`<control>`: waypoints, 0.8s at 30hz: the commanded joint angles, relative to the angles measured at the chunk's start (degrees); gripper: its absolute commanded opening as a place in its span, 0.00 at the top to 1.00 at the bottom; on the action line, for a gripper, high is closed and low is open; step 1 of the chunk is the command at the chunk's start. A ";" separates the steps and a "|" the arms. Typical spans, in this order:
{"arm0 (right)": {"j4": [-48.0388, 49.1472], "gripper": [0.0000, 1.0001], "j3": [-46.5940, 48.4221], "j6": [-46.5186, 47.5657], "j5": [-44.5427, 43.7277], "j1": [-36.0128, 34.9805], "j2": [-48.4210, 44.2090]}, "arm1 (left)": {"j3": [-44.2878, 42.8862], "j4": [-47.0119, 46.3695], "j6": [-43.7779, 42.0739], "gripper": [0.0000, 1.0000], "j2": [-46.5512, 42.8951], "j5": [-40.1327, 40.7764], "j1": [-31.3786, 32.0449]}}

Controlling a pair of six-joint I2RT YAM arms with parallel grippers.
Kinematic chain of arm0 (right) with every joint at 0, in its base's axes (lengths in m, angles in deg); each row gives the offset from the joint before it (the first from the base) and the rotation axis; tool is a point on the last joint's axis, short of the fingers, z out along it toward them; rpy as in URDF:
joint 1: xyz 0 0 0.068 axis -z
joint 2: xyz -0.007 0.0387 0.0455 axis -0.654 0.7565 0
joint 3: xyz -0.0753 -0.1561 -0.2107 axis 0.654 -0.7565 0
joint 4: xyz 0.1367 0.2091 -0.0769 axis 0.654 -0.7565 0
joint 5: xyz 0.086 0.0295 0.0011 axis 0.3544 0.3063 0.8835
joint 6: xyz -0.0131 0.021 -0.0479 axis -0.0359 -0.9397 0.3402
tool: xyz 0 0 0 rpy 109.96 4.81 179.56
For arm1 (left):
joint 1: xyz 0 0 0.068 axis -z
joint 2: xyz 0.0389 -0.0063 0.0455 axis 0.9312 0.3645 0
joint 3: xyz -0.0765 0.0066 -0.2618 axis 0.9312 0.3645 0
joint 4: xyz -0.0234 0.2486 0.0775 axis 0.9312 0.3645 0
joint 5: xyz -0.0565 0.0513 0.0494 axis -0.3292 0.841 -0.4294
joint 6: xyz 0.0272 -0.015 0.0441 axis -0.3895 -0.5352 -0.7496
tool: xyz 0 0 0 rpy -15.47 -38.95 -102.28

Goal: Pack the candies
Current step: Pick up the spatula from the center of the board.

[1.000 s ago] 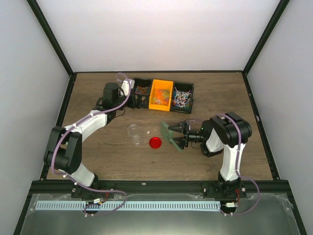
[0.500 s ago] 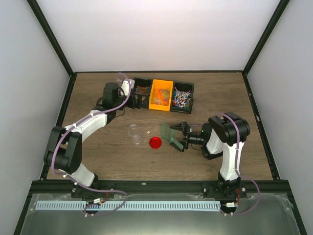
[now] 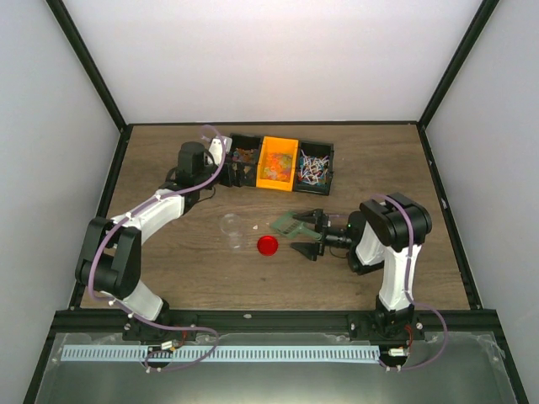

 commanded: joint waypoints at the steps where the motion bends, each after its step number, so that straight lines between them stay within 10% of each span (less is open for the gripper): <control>1: 20.12 0.00 -5.39 -1.31 -2.55 2.10 1.34 | -0.02 -0.11 -0.25 0.00 -0.09 -0.38 0.00; 13: 15.87 0.00 -12.97 11.67 1.15 9.49 -5.70 | -0.05 -0.59 -1.26 0.00 0.19 4.25 0.00; 24: -18.79 0.12 -9.95 34.31 -2.10 10.02 -19.51 | -5.09 3.35 -2.37 0.00 3.76 8.16 0.00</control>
